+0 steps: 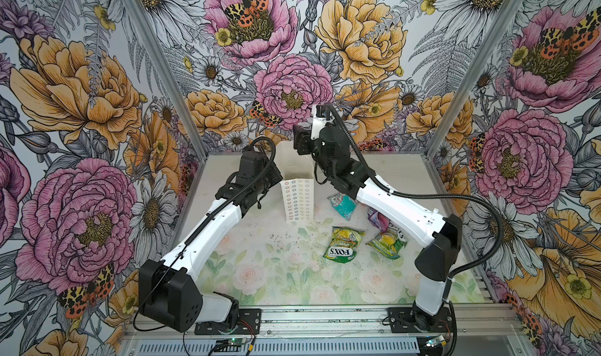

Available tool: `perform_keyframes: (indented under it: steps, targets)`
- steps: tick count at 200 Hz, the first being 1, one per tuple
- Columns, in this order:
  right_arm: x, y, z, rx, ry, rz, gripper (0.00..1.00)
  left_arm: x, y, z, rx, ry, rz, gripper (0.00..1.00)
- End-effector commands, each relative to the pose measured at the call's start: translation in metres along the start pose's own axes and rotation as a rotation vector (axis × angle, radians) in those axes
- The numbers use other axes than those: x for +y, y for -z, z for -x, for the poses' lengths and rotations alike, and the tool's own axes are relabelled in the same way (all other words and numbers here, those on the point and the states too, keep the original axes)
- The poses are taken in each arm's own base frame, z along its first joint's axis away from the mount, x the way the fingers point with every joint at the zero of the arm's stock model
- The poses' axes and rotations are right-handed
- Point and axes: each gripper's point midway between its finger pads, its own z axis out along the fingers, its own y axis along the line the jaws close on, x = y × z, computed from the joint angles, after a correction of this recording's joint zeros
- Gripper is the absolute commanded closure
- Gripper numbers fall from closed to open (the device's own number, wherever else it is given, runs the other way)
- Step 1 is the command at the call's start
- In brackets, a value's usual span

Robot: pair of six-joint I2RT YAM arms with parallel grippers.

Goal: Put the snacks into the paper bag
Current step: 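Move the right gripper back over the snack packets on the table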

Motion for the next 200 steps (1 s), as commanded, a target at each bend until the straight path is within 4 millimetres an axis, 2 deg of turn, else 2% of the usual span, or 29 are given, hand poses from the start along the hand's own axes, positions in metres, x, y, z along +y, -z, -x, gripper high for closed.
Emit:
perform_keyframes:
  steps: [1,33,62,90,111,141,175,200]
  targets:
    - [0.001,0.037,-0.001,0.140,0.117,0.127,0.34,-0.002,0.007,0.004,-0.018,0.000,-0.008,1.00]
    - [-0.014,0.086,-0.024,0.340,0.260,0.191,0.23,-0.002,0.003,0.004,-0.003,0.000,-0.015,1.00]
    - [-0.022,0.142,-0.073,0.550,0.487,0.325,0.16,-0.004,0.002,0.003,0.004,-0.002,-0.023,1.00]
    - [-0.029,0.175,-0.104,0.673,0.589,0.406,0.14,-0.006,0.002,0.004,0.005,-0.002,-0.031,1.00]
    - [-0.030,0.183,-0.122,0.745,0.582,0.435,0.14,-0.006,0.002,0.005,0.005,-0.004,-0.032,1.00]
    - [-0.044,0.193,-0.169,0.940,0.592,0.440,0.13,-0.005,0.001,0.002,0.014,-0.006,-0.032,1.00]
    - [-0.075,0.195,-0.210,1.216,0.518,0.260,0.14,-0.004,0.001,0.003,0.011,-0.002,-0.029,1.00]
    - [-0.086,0.191,-0.235,1.293,0.439,0.155,0.15,-0.004,0.001,0.003,0.012,-0.004,-0.030,1.00]
